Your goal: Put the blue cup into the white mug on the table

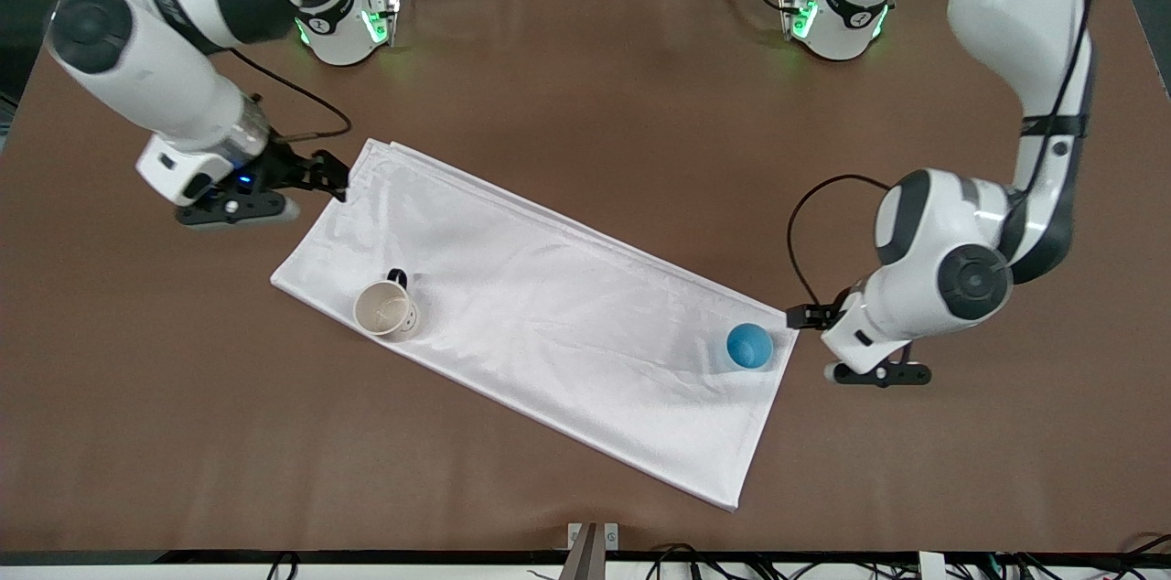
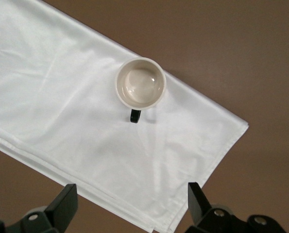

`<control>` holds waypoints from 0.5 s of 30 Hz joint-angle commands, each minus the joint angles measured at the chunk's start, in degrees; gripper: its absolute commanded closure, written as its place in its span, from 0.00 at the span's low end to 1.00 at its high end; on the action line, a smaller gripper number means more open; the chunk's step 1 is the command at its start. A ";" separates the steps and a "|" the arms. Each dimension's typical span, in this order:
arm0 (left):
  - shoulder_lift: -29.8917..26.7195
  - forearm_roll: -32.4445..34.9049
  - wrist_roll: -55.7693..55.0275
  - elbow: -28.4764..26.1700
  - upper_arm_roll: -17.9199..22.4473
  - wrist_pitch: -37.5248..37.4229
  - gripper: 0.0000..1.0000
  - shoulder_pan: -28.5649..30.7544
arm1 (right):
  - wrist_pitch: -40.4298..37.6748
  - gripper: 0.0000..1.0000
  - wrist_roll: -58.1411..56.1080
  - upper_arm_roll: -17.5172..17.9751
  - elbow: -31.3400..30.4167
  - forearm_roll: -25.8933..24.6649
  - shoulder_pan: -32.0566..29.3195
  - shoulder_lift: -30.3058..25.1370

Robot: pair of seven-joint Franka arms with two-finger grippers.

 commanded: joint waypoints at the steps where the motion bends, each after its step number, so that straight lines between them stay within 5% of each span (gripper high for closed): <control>1: 3.02 1.08 -4.82 2.02 0.27 2.83 0.00 -1.90 | 7.84 0.00 3.59 1.26 -4.84 0.05 0.34 2.59; 14: 6.71 0.56 -7.37 2.02 0.27 6.79 0.00 -2.08 | 23.49 0.00 5.43 1.35 -7.75 -2.32 0.96 14.90; 15: 7.06 -0.05 -8.16 2.02 0.27 7.23 0.07 -2.08 | 24.02 0.01 6.22 1.35 -7.66 -3.37 0.96 15.69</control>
